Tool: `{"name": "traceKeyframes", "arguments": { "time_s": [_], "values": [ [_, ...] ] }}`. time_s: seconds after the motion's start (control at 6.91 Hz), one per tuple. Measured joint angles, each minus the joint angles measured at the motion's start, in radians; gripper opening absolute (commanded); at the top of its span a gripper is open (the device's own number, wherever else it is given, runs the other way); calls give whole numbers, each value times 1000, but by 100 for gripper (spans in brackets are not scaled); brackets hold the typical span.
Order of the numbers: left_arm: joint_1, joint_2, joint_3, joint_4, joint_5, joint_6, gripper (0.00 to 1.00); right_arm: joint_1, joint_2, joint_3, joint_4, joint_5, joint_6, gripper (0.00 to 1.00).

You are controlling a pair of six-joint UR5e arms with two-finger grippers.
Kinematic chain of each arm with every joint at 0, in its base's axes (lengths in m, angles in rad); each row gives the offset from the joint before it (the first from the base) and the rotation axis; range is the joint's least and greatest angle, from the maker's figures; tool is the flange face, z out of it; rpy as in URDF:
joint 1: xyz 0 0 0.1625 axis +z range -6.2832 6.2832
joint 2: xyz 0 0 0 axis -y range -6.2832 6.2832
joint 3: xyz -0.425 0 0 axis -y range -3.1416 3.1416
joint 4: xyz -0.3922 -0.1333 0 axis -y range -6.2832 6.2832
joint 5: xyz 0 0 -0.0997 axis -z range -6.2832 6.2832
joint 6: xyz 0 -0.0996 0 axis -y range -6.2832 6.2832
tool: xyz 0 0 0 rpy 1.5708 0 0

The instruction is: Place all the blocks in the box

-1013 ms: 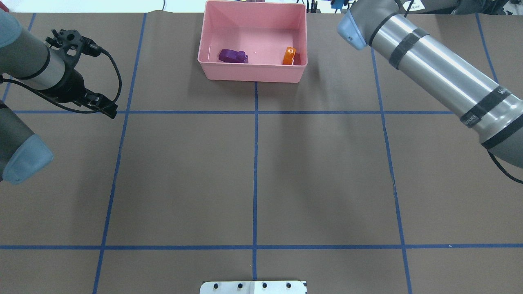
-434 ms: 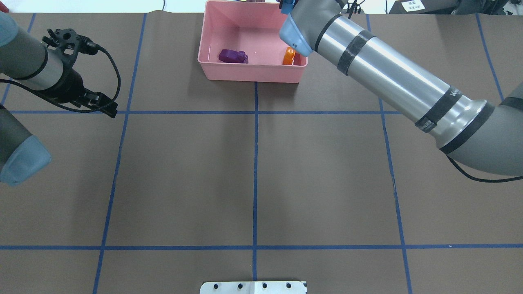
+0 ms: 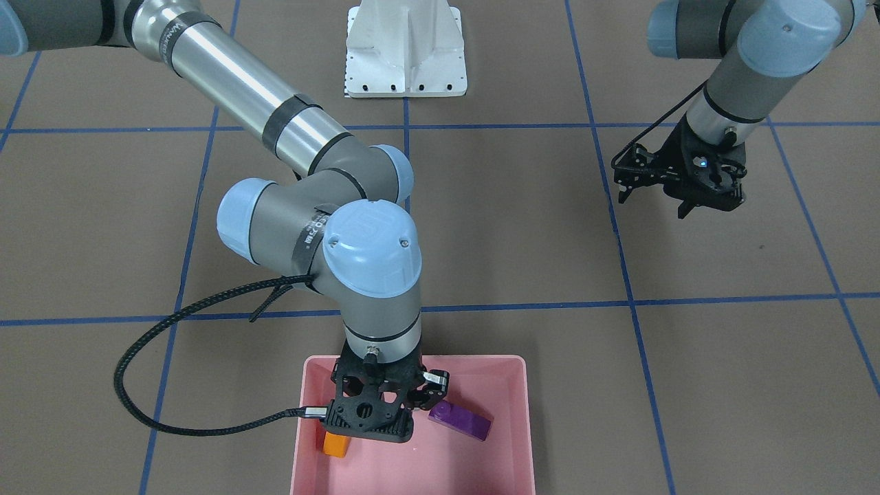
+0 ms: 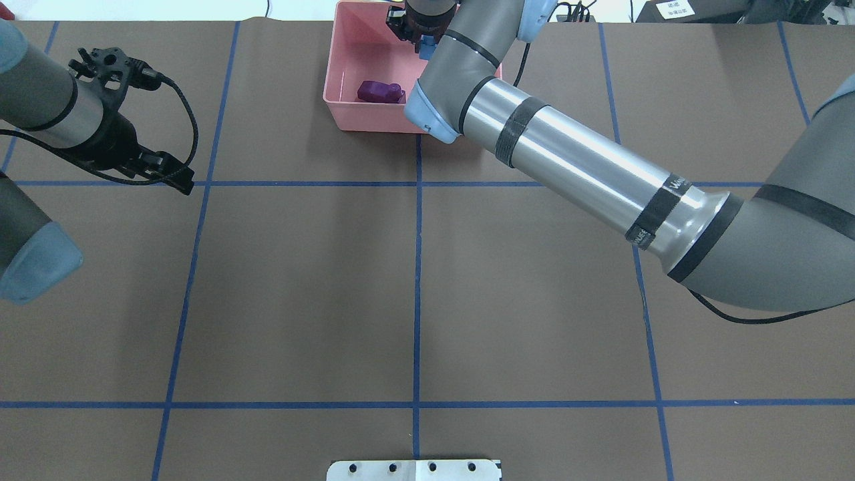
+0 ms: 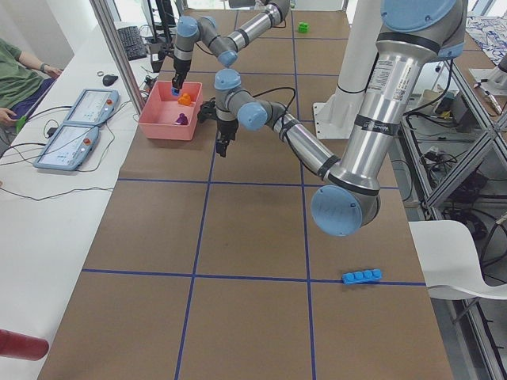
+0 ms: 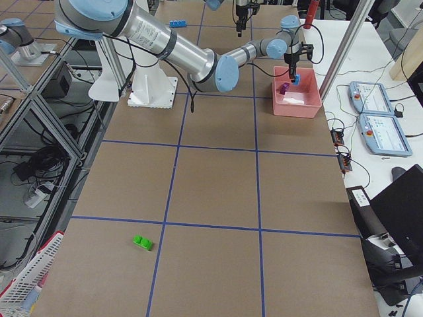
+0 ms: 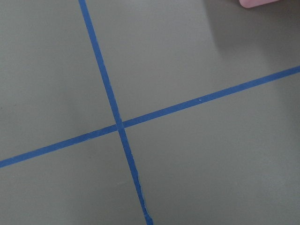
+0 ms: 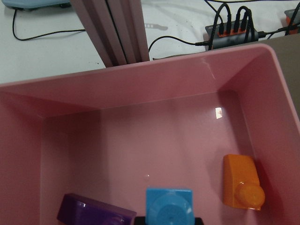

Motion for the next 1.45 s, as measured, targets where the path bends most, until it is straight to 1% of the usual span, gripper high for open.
{"name": "traceKeyframes", "arguments": {
  "time_s": [0.14,0.58,0.72,0.87,1.01,1.16,1.3,1.45],
  "values": [
    [0,0,-4,0,-2,-5,100,-15,1,-10,9,-16,1,98],
    [0,1,-11,1,-4,-13,100,-34,1,-13,14,-43,-4,99],
    [-1,9,-16,1,-4,-13,100,-30,1,-4,10,-40,-12,99],
    [-3,40,-39,0,-4,-9,100,-19,0,24,-15,-23,-23,99],
    [-8,103,-86,-1,-4,-2,100,-1,-4,90,-93,13,-41,99],
    [-19,179,-140,-2,-4,8,100,16,-16,193,-216,50,-76,99],
    [-37,260,-188,-4,-4,25,100,29,-50,322,-343,77,-119,99],
    [-55,351,-228,-11,-3,43,100,36,-119,471,-431,98,-146,99]
  ]
}}
